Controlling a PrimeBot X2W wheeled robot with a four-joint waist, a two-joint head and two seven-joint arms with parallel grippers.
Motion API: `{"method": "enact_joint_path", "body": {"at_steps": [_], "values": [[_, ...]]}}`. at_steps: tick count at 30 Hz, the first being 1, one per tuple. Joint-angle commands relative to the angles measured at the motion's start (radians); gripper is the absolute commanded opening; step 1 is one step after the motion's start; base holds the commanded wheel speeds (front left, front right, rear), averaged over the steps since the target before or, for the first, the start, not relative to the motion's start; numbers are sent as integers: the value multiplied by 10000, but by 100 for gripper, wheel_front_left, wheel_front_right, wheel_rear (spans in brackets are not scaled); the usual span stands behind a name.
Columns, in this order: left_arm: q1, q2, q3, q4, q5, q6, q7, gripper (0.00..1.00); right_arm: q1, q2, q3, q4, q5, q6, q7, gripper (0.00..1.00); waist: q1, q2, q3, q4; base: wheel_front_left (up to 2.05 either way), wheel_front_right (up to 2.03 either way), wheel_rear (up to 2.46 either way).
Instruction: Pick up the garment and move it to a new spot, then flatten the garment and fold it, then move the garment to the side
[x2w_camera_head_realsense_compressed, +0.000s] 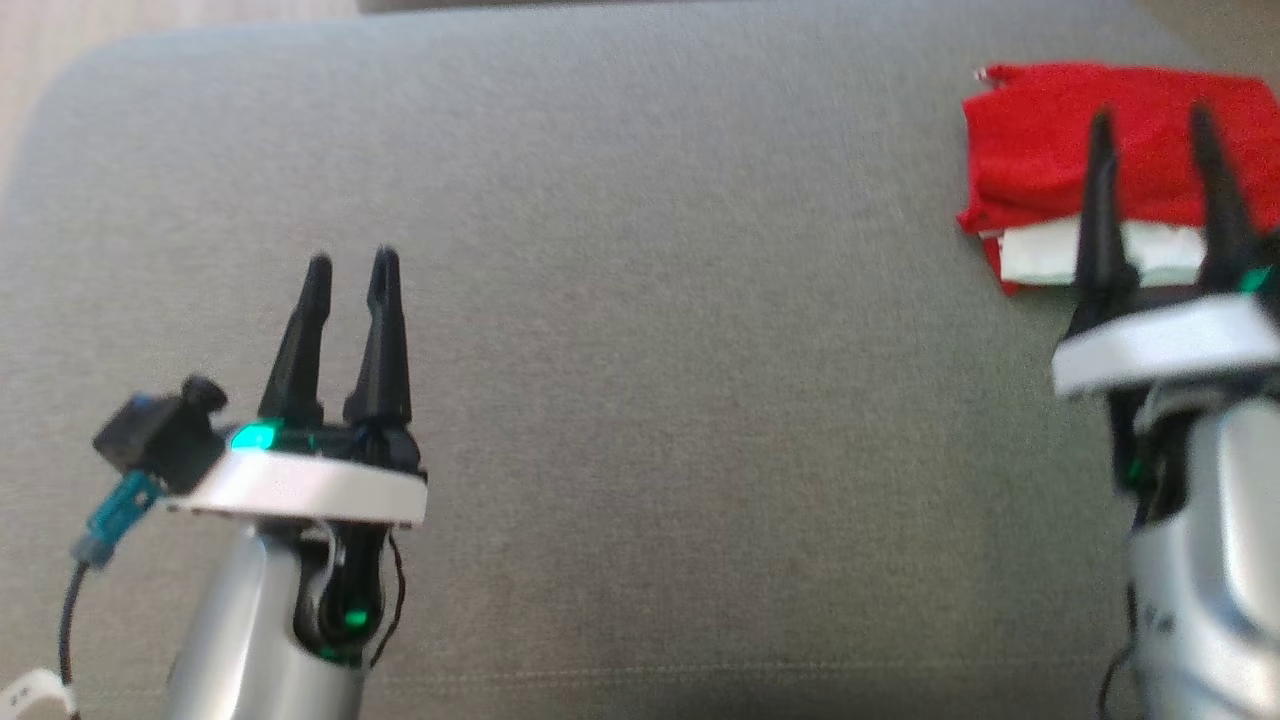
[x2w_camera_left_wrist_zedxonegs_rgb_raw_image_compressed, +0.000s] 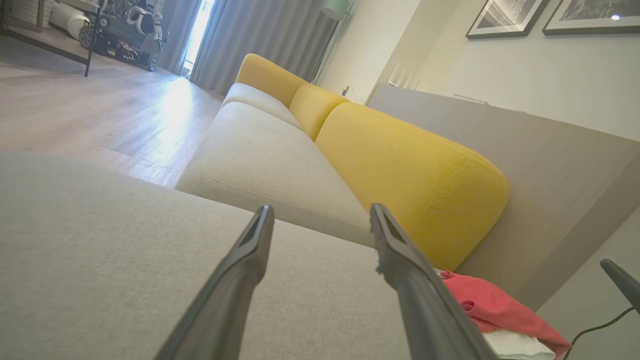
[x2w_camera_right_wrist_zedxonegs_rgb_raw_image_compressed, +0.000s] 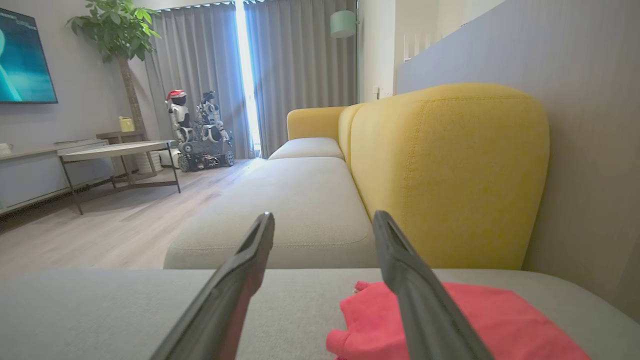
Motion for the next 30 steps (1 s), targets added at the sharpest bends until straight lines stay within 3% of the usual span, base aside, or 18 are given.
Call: {"method": "enact_joint_path", "body": {"at_steps": [1,13,30], "values": [[-12,52,349,-376,191,-63,-53,100,243,139,302,-357,48,-7,-248,100,1,-1,-470,327,0,0,0],[1437,-30,1112,-506,892,-60,-53,100,2407,413,581,18,93,-7,-1421,100,1,-1,-1410,482,0,0,0],[1769,-33,1295,-584,659,-51,-53,100,2621,420,592,134,354,-7,-1775,100,1,-1,-1569,369,0,0,0]]}}
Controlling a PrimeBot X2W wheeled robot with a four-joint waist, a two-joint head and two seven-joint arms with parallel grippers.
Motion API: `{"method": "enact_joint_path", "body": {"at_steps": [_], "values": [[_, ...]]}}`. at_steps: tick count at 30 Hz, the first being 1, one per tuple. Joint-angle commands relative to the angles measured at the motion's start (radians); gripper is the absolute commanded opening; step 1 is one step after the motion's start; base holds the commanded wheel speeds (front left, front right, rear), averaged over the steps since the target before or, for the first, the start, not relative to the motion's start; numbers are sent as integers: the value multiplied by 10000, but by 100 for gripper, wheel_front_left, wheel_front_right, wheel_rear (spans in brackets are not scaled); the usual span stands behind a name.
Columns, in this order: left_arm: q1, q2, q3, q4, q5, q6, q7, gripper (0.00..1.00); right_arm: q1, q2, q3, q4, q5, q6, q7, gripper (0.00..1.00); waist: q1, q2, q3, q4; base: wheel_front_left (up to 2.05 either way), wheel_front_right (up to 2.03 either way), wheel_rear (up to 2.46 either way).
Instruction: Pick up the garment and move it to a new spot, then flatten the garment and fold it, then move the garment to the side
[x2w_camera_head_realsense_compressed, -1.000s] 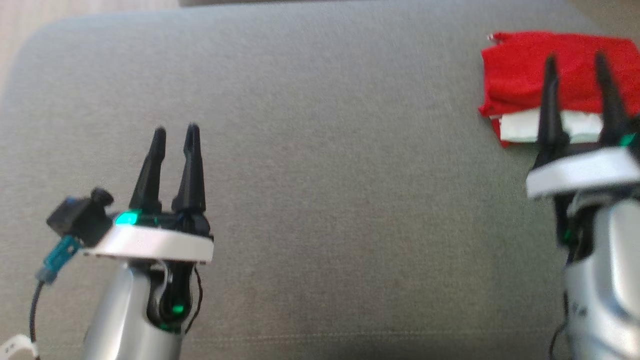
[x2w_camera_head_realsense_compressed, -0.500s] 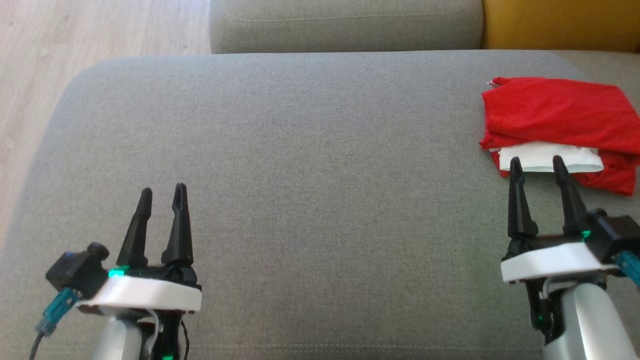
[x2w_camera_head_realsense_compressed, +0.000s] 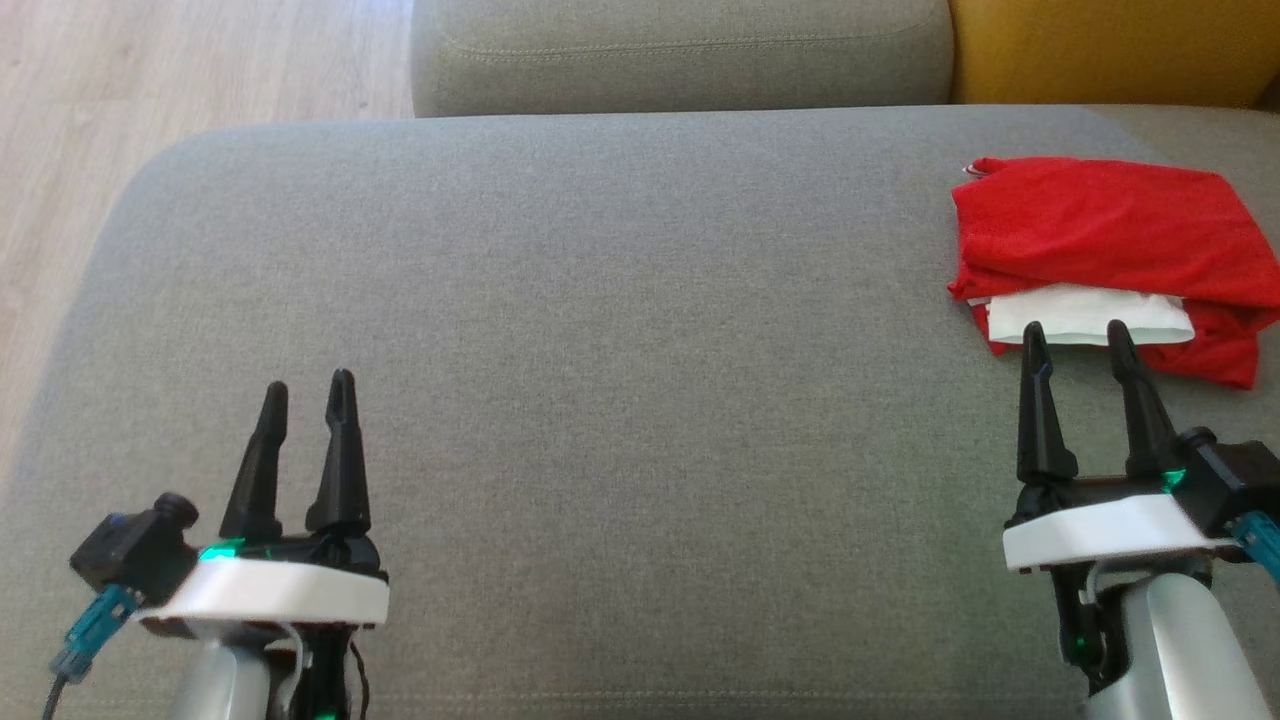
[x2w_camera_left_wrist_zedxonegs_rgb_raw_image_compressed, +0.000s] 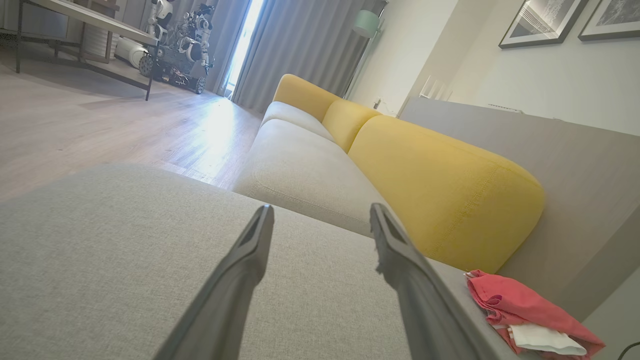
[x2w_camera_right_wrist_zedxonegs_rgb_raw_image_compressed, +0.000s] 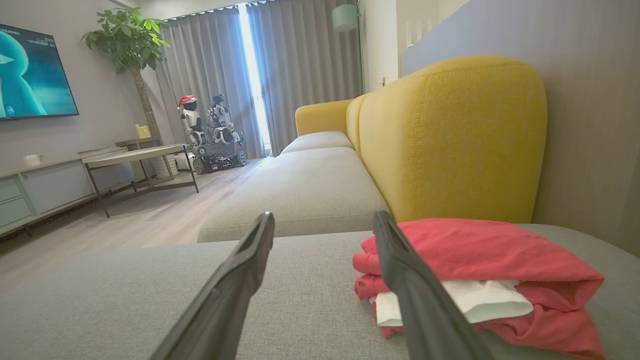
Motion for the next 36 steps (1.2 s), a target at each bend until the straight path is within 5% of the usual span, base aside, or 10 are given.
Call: {"method": "enact_joint_path", "body": {"at_steps": [1,19,20,36], "values": [[-180,27,405,-383,-113,-55,-53,100,-237,-25,243,-319,60,-7,-151,100,1,-1,8,5,0,0,0],[-94,26,233,-394,-561,-64,-53,100,-224,-24,362,-79,40,-7,-192,100,1,-1,-26,44,0,0,0],[185,2,10,-70,-491,-2,0,0,0,2,83,202,2,0,-87,0,1,-1,-28,44,0,0,0],[271,52,60,594,-1589,8,280,0,182,27,10,752,1320,-1,251,0,1,-1,-49,-5,0,0,0]]}}
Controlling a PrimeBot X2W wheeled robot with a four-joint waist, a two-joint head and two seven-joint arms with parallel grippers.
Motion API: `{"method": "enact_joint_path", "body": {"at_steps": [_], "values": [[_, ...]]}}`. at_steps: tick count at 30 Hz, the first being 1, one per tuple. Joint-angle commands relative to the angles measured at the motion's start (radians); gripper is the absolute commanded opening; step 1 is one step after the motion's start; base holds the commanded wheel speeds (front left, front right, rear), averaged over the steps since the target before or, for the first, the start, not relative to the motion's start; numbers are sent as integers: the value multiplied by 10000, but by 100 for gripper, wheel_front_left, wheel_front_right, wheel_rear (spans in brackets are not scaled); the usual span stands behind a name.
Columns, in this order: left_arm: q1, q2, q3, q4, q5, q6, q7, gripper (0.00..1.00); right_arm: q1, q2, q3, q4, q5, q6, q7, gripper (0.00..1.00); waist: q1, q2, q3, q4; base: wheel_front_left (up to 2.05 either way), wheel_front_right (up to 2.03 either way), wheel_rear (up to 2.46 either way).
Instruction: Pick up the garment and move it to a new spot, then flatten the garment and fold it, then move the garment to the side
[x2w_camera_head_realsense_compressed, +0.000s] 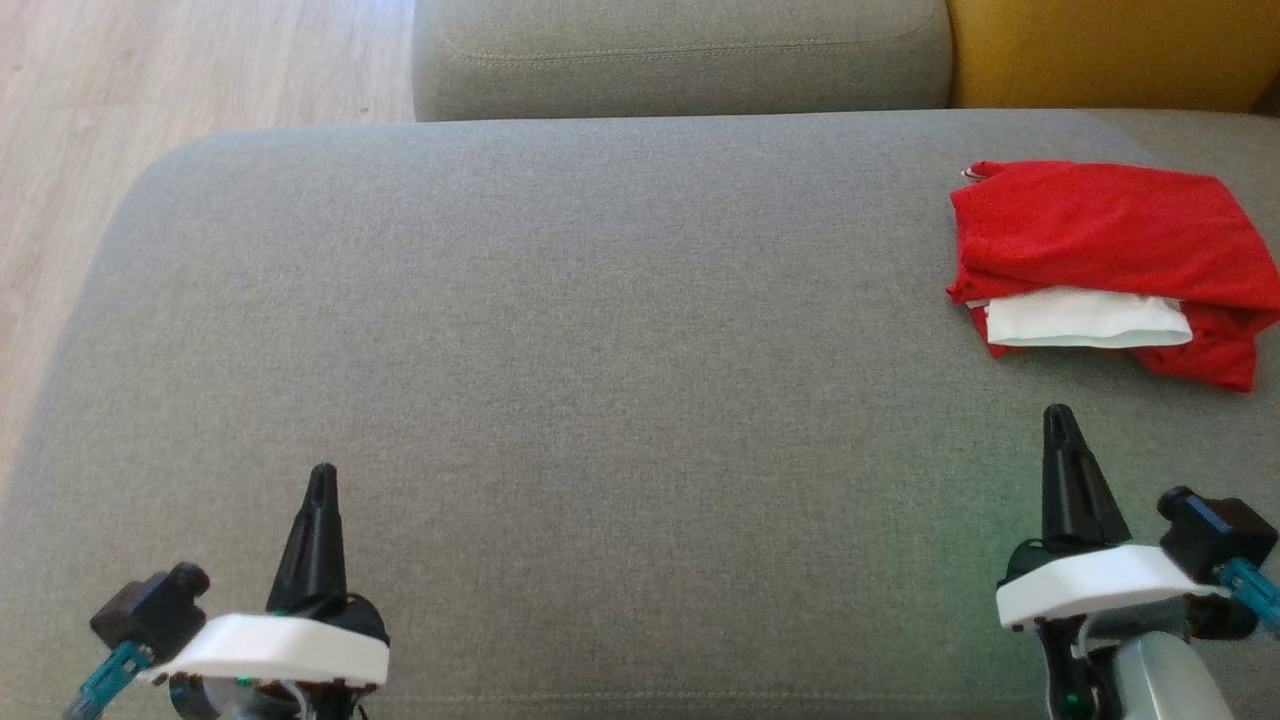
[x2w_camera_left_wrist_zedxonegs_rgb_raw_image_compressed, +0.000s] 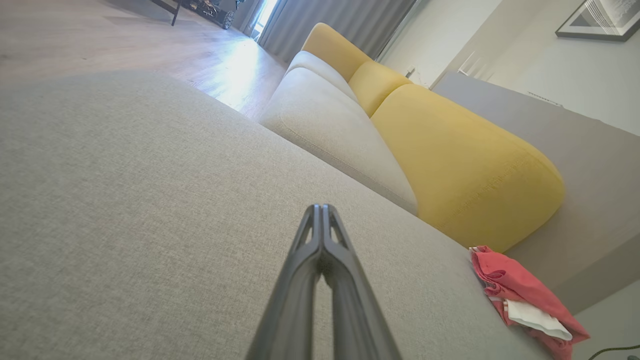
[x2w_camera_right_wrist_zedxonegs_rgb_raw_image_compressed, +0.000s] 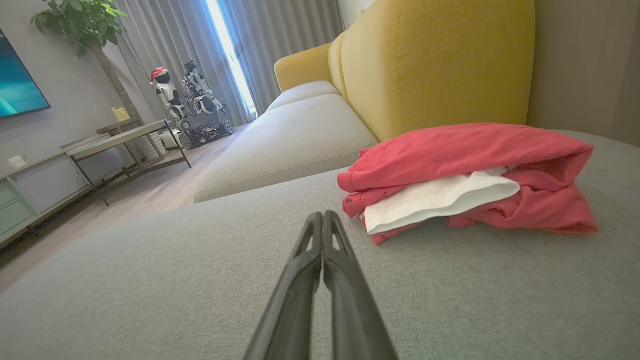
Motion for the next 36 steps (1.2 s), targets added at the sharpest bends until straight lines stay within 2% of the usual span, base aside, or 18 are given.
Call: {"method": "enact_joint_path", "body": {"at_steps": [1,36], "values": [[-497,65,95,-280,-178,-6,34,0,-405,-17,-40,-352,255,-1,58,0,0,0,-2,-4,0,0,0],[-837,186,453,-50,-3338,-31,941,0,-455,-33,-288,-440,4337,-3,1037,0,0,0,-74,-165,0,0,0]]}}
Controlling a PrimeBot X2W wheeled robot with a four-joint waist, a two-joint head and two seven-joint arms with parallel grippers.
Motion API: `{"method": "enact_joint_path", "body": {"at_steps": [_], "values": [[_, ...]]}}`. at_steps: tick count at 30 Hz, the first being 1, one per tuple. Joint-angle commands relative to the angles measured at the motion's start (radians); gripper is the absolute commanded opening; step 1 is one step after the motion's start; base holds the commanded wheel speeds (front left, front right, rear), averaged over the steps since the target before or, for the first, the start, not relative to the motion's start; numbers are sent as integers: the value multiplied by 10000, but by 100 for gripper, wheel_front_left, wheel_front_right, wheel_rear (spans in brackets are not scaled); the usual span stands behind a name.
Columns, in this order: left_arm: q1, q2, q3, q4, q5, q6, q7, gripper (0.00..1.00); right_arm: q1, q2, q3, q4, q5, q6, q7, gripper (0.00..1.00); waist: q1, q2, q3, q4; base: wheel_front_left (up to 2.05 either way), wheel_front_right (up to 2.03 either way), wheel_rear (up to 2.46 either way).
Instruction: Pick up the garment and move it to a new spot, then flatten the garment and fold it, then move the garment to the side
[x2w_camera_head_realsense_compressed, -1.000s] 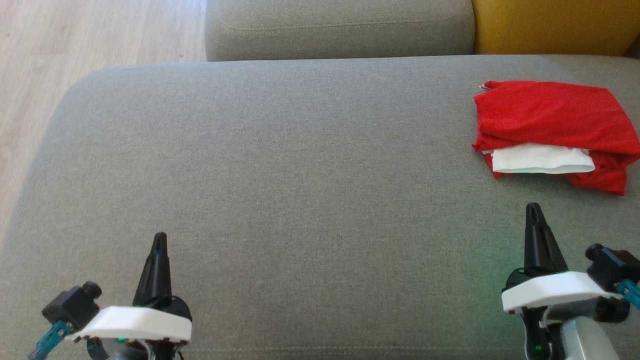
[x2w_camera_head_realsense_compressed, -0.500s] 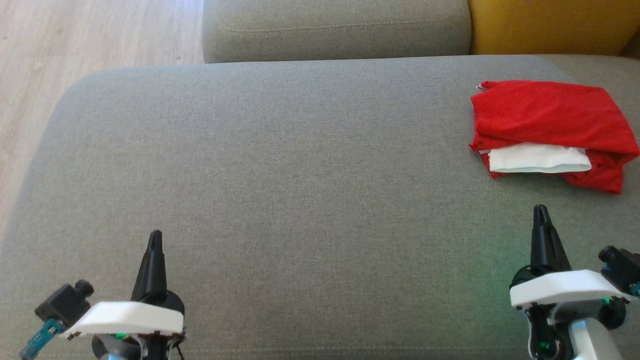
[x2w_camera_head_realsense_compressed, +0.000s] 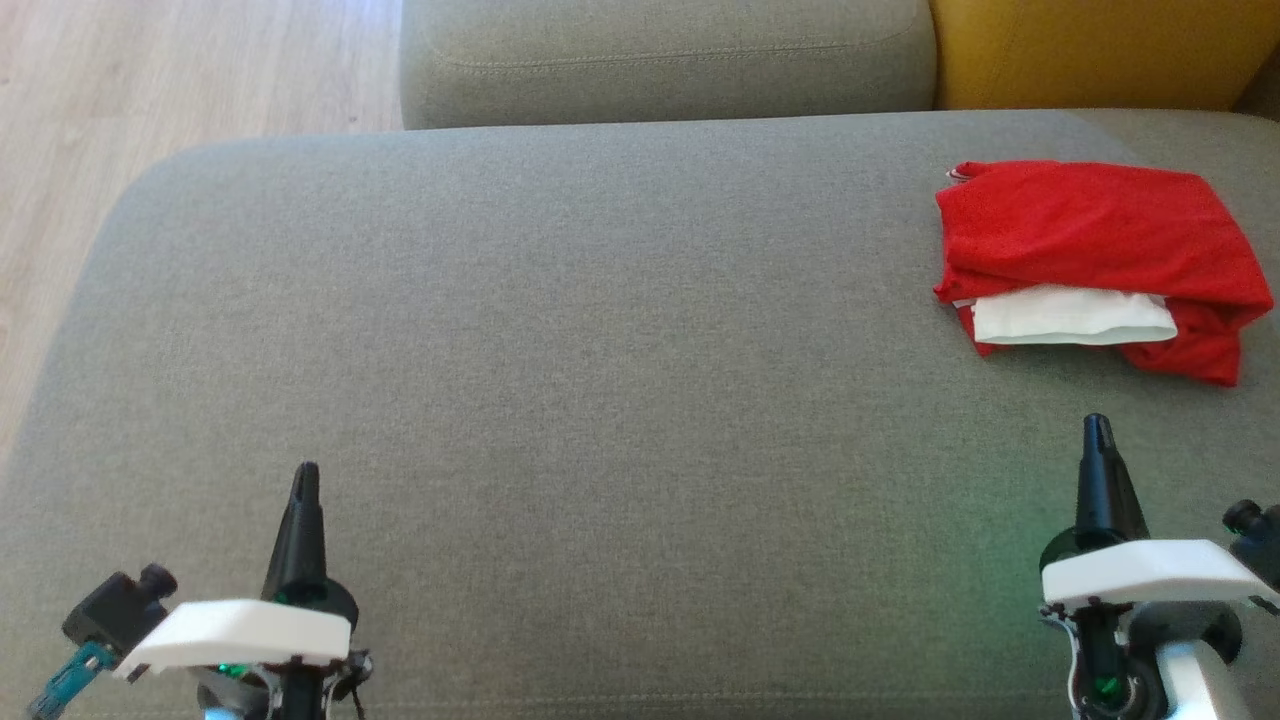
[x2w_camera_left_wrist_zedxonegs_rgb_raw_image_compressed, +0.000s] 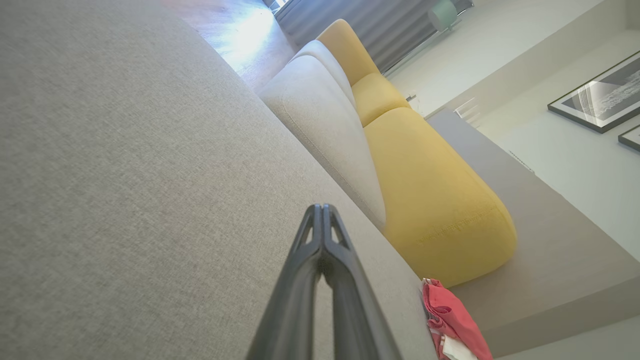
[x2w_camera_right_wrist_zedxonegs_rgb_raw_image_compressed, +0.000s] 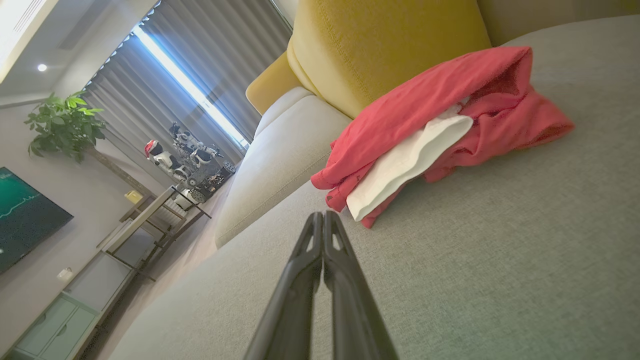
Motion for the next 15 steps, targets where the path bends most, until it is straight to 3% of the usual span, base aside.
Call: {"method": "enact_joint_path", "body": {"at_steps": [1,15], "values": [[-590,152,262,-291,-275,-29,85,0,-455,-33,21,-390,373,-3,106,0,0,0,-4,-8,0,0,0],[-715,173,426,-207,-1419,-37,447,0,-476,-39,-72,-420,1887,-4,470,0,0,0,-31,-68,0,0,0]]}}
